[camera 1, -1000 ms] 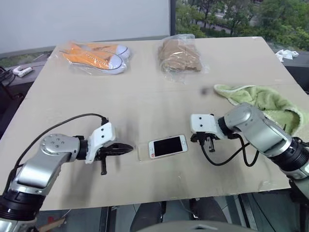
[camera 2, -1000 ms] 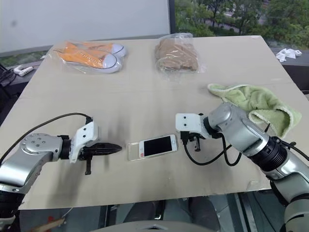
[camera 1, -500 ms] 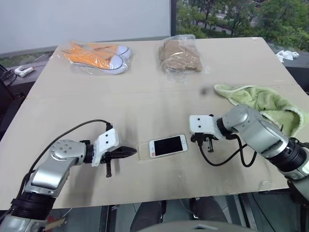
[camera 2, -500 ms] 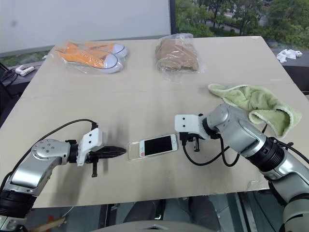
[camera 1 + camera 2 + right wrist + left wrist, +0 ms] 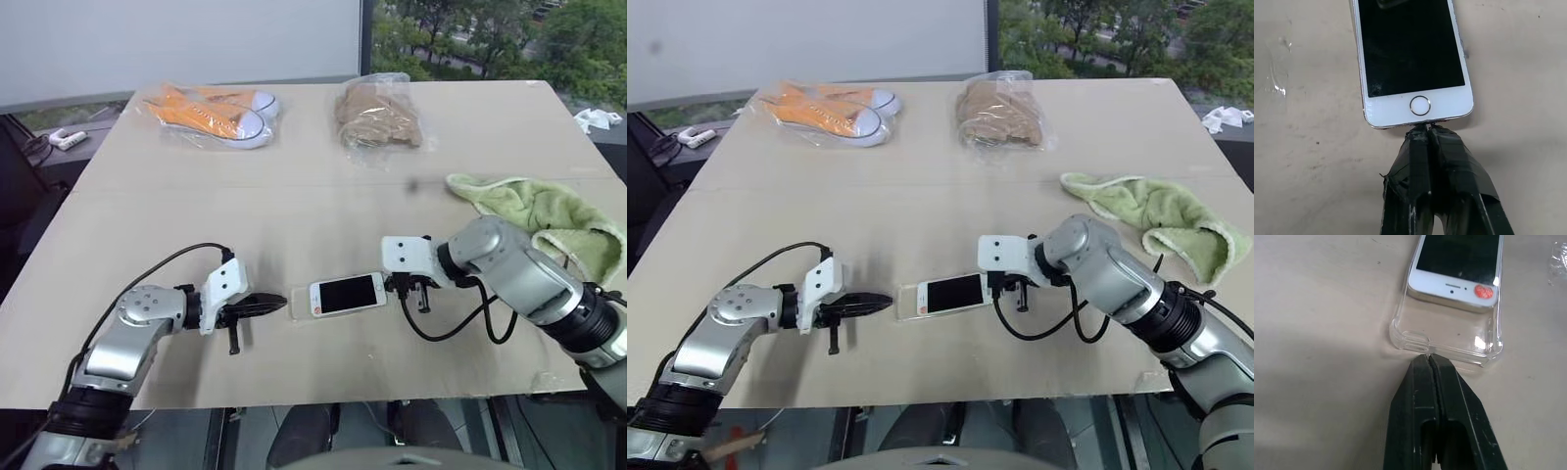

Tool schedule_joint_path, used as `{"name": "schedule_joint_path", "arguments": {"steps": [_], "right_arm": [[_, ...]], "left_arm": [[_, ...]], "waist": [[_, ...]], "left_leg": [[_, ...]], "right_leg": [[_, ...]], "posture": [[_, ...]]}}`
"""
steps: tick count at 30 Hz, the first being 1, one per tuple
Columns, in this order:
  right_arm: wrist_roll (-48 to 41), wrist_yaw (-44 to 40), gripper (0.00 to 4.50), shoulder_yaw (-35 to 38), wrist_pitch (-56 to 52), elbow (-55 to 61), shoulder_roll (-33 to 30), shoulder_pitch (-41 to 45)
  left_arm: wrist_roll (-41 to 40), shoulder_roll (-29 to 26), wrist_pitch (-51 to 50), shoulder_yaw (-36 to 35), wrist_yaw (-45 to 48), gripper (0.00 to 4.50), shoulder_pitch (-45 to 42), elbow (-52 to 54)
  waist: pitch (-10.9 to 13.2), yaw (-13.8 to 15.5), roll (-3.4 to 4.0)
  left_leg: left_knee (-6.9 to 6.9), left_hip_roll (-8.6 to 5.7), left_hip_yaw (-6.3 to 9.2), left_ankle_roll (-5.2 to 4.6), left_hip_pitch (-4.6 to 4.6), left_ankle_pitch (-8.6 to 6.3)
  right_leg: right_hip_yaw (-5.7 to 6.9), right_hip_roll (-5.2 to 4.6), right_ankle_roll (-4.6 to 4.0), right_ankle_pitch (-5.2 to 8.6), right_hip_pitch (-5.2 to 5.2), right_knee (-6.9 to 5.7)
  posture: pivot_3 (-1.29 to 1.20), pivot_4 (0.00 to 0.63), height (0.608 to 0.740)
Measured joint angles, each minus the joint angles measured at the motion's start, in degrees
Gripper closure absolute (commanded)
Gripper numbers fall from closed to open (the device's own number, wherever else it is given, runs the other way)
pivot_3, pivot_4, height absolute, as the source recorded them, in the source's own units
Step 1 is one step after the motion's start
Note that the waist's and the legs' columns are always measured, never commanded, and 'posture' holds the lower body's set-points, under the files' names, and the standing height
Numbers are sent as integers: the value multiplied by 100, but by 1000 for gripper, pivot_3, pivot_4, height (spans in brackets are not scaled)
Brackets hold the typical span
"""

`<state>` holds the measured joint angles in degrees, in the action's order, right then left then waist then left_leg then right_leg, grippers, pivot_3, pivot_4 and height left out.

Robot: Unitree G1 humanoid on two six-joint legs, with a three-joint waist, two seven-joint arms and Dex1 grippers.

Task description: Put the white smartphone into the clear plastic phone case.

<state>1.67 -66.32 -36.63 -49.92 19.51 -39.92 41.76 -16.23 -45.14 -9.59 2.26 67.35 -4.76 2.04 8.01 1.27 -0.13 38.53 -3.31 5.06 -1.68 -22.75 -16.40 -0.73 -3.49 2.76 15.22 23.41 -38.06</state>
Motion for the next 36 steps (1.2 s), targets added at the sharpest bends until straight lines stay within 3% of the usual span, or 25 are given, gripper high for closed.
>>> {"name": "schedule_joint_path", "arguments": {"steps": [7,27,28,31,36], "right_arm": [[-9,67,4448,-71,-147,10,189,1],[-3,256,4448,-124,-532,12,342,6],[-75,239,4025,-53,-531,51,298,2],[-275,181,3303,208,-525,206,186,-23],[-516,371,773,740,-480,417,72,-113]], "left_arm": [[141,354,-172,239,-135,4500,-216,110],[312,536,-272,226,-163,4500,-267,127],[330,533,-241,225,-160,4500,-265,111],[344,524,-172,205,-144,4500,-252,60],[265,479,-169,124,-130,4500,-172,126]], "waist": [[-8,22,11],[-16,-29,17],[-15,-24,18],[-15,-19,18],[-14,-28,17]], "left_leg": [[4,-10,8,-2,1,1],[2,-10,16,-2,52,0],[-1,-10,17,-3,64,0],[-2,-10,18,-4,65,-1],[-10,-10,19,-3,67,-1]], "right_leg": [[8,-7,1,0,-7,1],[14,-7,1,0,-58,5],[15,-9,1,1,-71,10],[16,-10,1,1,-72,11],[15,-10,1,1,-72,15]], "posture": [[0,150,740],[0,150,740],[0,150,740],[0,150,740],[0,150,740]]}}
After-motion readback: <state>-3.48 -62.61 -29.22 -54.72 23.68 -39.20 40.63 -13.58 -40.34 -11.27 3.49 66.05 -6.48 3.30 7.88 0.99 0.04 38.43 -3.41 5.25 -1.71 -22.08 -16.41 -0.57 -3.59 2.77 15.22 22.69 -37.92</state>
